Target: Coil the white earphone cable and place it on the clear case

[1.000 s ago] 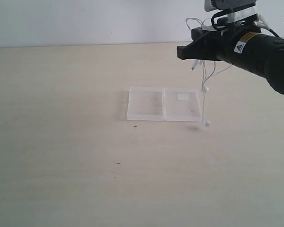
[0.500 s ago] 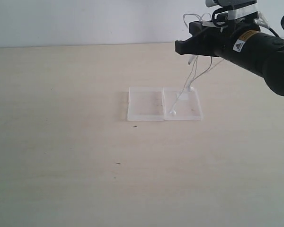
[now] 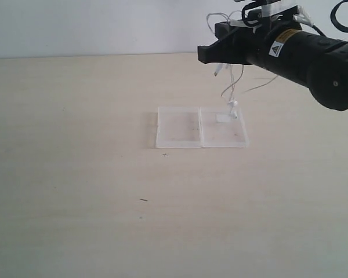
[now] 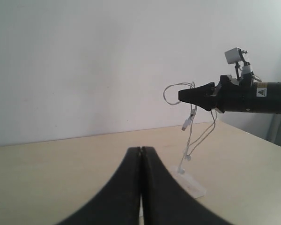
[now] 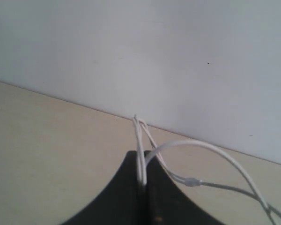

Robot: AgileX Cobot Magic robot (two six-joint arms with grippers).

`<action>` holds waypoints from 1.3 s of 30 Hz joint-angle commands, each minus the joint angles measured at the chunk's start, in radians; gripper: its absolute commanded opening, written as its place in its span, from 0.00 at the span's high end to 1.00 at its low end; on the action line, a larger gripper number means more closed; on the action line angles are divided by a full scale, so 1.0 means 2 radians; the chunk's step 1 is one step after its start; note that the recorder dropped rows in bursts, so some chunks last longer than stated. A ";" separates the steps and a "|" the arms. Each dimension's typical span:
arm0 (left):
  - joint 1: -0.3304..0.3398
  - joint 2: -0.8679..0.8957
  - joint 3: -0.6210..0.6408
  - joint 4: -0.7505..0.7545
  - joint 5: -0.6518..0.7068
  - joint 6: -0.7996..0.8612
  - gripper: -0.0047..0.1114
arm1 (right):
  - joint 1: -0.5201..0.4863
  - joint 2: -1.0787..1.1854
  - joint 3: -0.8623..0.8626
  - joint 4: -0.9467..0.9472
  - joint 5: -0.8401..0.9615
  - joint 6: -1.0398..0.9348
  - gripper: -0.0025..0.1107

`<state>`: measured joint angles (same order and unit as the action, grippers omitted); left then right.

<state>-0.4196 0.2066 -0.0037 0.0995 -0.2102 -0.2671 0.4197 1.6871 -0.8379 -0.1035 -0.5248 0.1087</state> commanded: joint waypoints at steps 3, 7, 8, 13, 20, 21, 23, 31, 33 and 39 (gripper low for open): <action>0.001 -0.003 0.002 -0.003 -0.001 -0.002 0.96 | 0.017 -0.002 -0.009 -0.001 -0.022 -0.001 0.98; 0.001 -0.003 0.002 -0.003 -0.001 -0.002 0.96 | 0.017 0.002 -0.020 -0.001 -0.006 -0.001 0.98; 0.001 -0.003 0.002 -0.003 -0.001 -0.002 0.96 | 0.017 0.006 -0.021 -0.001 -0.006 -0.001 0.98; 0.001 -0.003 0.002 -0.003 -0.001 -0.005 0.96 | 0.017 0.033 -0.021 -0.001 -0.022 -0.001 0.98; 0.001 -0.003 0.002 -0.003 0.000 -0.012 0.96 | 0.017 0.062 -0.028 -0.001 -0.024 0.004 0.98; 0.001 -0.003 0.002 -0.003 0.000 -0.012 0.96 | 0.017 0.063 -0.028 -0.001 -0.024 0.007 0.98; 0.001 -0.003 0.002 -0.003 0.000 -0.012 0.96 | 0.017 0.063 -0.028 -0.003 -0.024 0.016 0.98; 0.001 -0.003 0.002 -0.003 0.001 -0.012 0.96 | 0.017 0.075 -0.028 -0.006 -0.023 0.039 0.98; 0.001 -0.003 0.002 -0.002 0.000 -0.012 0.96 | 0.017 0.083 -0.028 -0.008 -0.023 0.039 0.98; 0.001 -0.003 0.002 -0.001 0.000 -0.012 0.96 | 0.017 0.107 -0.028 -0.017 -0.031 0.039 0.98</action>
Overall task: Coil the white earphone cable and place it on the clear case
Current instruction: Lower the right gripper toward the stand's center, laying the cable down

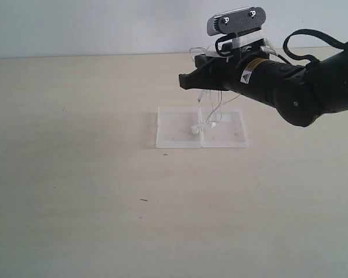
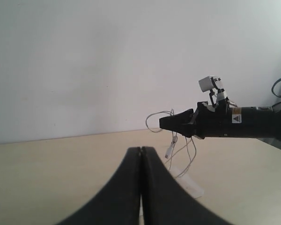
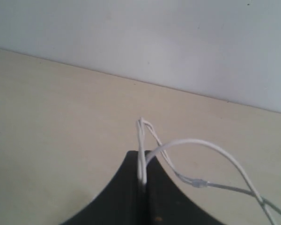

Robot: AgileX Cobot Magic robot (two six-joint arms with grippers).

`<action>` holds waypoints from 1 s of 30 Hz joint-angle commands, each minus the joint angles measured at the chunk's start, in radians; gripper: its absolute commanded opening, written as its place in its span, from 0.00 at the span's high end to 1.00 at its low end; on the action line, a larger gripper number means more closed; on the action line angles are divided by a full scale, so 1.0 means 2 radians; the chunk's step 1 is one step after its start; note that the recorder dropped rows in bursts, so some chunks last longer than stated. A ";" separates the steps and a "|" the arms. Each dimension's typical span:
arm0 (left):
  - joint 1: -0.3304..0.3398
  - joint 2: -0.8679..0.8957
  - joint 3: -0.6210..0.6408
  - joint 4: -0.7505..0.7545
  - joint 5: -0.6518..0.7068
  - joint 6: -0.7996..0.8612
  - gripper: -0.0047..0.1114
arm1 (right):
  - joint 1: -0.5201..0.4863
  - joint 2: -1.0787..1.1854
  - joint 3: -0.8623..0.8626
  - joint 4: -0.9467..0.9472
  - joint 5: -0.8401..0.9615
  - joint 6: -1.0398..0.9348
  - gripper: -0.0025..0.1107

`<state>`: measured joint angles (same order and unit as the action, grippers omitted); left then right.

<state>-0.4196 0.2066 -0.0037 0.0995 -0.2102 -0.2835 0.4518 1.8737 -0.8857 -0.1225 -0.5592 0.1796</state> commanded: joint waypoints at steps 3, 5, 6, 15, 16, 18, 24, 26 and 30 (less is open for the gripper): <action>0.001 -0.003 0.002 -0.001 0.000 -0.004 0.96 | 0.001 0.021 -0.004 -0.010 -0.007 0.007 0.98; 0.001 -0.003 0.002 -0.001 0.000 -0.004 0.96 | 0.001 0.023 -0.004 -0.016 -0.003 0.020 0.98; 0.001 -0.003 0.002 -0.001 0.000 -0.004 0.96 | 0.001 0.023 -0.004 -0.024 0.001 0.031 0.98; 0.001 -0.003 0.002 0.000 0.000 -0.006 0.96 | 0.001 0.024 -0.004 -0.052 0.021 0.074 0.98; 0.001 -0.003 0.002 0.000 0.000 -0.006 0.96 | 0.001 0.024 -0.004 -0.052 0.025 0.074 0.98; 0.001 -0.003 0.002 0.000 0.000 -0.006 0.96 | 0.001 0.024 -0.004 -0.052 0.028 0.073 0.98; 0.001 -0.003 0.002 0.001 0.000 -0.006 0.96 | 0.001 0.034 -0.021 -0.052 0.091 0.091 0.98; 0.001 -0.003 0.002 0.001 0.000 -0.006 0.96 | 0.001 0.043 -0.038 -0.052 0.132 0.098 0.98; 0.001 -0.003 0.002 0.001 0.000 -0.006 0.96 | 0.001 0.054 -0.060 -0.052 0.177 0.099 0.98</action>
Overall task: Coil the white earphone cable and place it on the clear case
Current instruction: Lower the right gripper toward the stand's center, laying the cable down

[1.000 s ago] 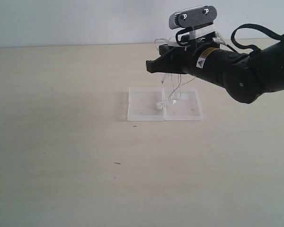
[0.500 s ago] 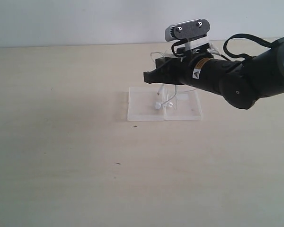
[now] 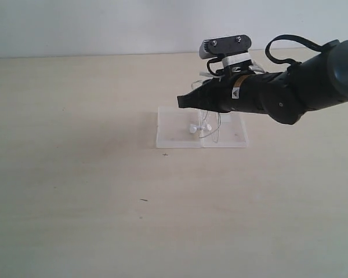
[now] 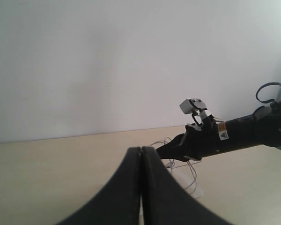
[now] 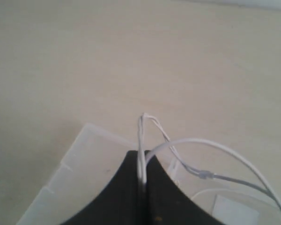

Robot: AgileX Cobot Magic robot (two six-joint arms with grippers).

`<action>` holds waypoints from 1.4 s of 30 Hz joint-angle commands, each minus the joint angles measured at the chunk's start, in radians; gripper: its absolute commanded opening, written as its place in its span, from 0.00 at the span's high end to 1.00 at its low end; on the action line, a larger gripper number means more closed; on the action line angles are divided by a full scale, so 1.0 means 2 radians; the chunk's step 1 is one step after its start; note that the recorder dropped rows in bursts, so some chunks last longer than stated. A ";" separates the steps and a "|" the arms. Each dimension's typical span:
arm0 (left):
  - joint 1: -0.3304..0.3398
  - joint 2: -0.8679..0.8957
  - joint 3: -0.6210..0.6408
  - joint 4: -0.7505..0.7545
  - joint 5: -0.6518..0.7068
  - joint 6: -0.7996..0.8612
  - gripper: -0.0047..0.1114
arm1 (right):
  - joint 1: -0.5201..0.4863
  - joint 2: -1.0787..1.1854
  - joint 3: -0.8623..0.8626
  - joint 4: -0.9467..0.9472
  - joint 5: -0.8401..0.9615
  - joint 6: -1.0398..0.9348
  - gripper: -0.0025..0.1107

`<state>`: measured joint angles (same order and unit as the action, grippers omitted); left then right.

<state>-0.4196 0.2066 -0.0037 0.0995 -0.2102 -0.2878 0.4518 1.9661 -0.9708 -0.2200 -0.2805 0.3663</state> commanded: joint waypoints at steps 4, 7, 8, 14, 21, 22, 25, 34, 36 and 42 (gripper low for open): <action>0.001 -0.003 0.002 0.000 -0.001 -0.004 0.96 | 0.001 0.012 -0.019 -0.004 0.050 0.006 0.98; 0.001 -0.003 0.002 0.000 -0.001 -0.004 0.96 | 0.008 0.012 -0.019 -0.016 0.063 0.005 0.98; 0.001 -0.003 0.002 0.000 -0.001 -0.004 0.96 | 0.012 0.012 -0.019 -0.016 0.067 0.007 0.98; 0.001 -0.003 0.002 0.000 -0.001 -0.004 0.96 | 0.033 0.012 -0.019 -0.024 0.071 0.007 0.98; 0.001 -0.003 0.002 0.000 0.000 -0.004 0.96 | 0.036 0.012 -0.019 -0.024 0.078 0.007 0.84; 0.001 -0.003 0.002 0.000 0.000 -0.004 0.96 | 0.036 0.012 -0.019 -0.024 0.079 0.007 0.82; 0.001 -0.003 0.002 0.000 0.000 -0.004 0.96 | 0.036 0.012 -0.019 -0.024 0.083 0.007 0.72; 0.001 -0.003 0.002 0.000 0.000 -0.004 0.96 | 0.036 0.012 -0.066 -0.024 0.179 0.007 0.44; 0.001 -0.003 0.002 0.000 0.000 -0.004 0.96 | 0.036 0.012 -0.079 -0.024 0.207 0.007 0.42; 0.001 -0.003 0.002 0.000 0.000 -0.004 0.96 | 0.036 0.017 -0.097 -0.015 0.248 -0.002 0.40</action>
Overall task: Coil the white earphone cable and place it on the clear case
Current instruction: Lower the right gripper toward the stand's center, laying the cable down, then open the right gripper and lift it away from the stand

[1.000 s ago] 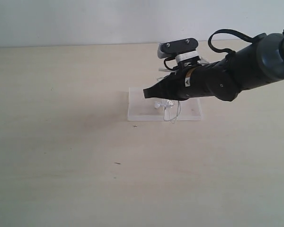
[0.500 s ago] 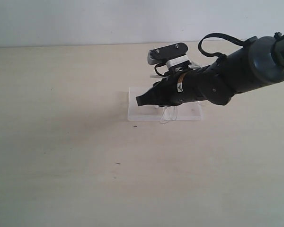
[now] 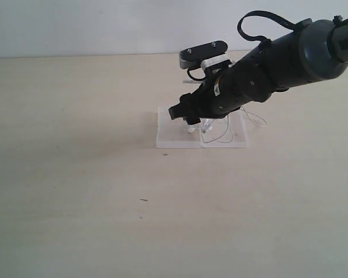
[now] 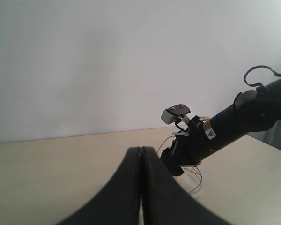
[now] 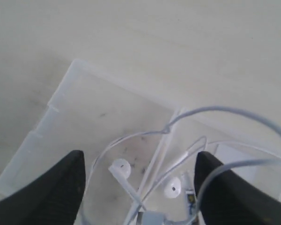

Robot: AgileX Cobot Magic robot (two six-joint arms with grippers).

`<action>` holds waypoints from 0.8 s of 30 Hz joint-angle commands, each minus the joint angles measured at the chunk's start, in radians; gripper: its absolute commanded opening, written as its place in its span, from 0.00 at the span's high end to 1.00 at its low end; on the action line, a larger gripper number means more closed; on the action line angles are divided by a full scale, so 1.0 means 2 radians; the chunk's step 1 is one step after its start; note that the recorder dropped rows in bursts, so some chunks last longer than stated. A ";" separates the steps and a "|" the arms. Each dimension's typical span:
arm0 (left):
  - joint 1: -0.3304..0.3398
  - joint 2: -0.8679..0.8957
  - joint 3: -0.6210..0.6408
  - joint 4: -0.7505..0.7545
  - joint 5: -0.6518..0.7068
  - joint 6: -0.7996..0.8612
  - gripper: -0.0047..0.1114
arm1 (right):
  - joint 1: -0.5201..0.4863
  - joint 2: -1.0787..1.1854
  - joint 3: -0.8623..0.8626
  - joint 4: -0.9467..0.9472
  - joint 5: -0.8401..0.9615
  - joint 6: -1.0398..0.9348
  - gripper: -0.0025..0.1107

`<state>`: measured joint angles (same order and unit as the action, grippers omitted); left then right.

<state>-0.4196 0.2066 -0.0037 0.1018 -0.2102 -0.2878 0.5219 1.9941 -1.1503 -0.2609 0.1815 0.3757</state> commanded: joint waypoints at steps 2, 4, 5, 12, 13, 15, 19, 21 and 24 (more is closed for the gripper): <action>0.001 -0.003 0.002 -0.001 0.000 -0.004 0.96 | 0.001 0.009 -0.007 0.010 0.015 -0.008 0.40; 0.001 -0.003 0.002 -0.001 0.000 -0.004 0.96 | 0.001 0.016 -0.008 0.010 0.016 -0.009 0.38; 0.001 -0.003 0.002 -0.001 0.000 -0.006 0.96 | 0.001 0.017 -0.008 0.010 0.018 -0.013 0.37; 0.001 -0.003 0.002 -0.001 0.000 -0.006 0.96 | 0.001 0.017 -0.036 0.010 0.076 -0.021 0.32; 0.001 -0.003 0.002 -0.001 0.000 -0.006 0.96 | 0.001 0.017 -0.044 0.010 0.087 -0.026 0.32; 0.001 -0.003 0.002 -0.001 0.000 -0.006 0.96 | 0.001 0.017 -0.064 0.031 0.122 -0.057 0.32; 0.001 -0.003 0.002 -0.001 0.000 -0.006 0.96 | 0.001 0.017 -0.107 0.143 0.190 -0.185 0.32; 0.001 -0.003 0.002 -0.001 0.000 -0.006 0.96 | 0.001 0.017 -0.127 0.166 0.229 -0.211 0.32; 0.001 -0.003 0.002 -0.001 0.000 -0.006 0.96 | 0.001 0.010 -0.142 0.163 0.235 -0.231 0.32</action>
<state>-0.4196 0.2066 -0.0037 0.1018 -0.2102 -0.2941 0.5219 2.0273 -1.4207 0.0607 0.6522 -0.0572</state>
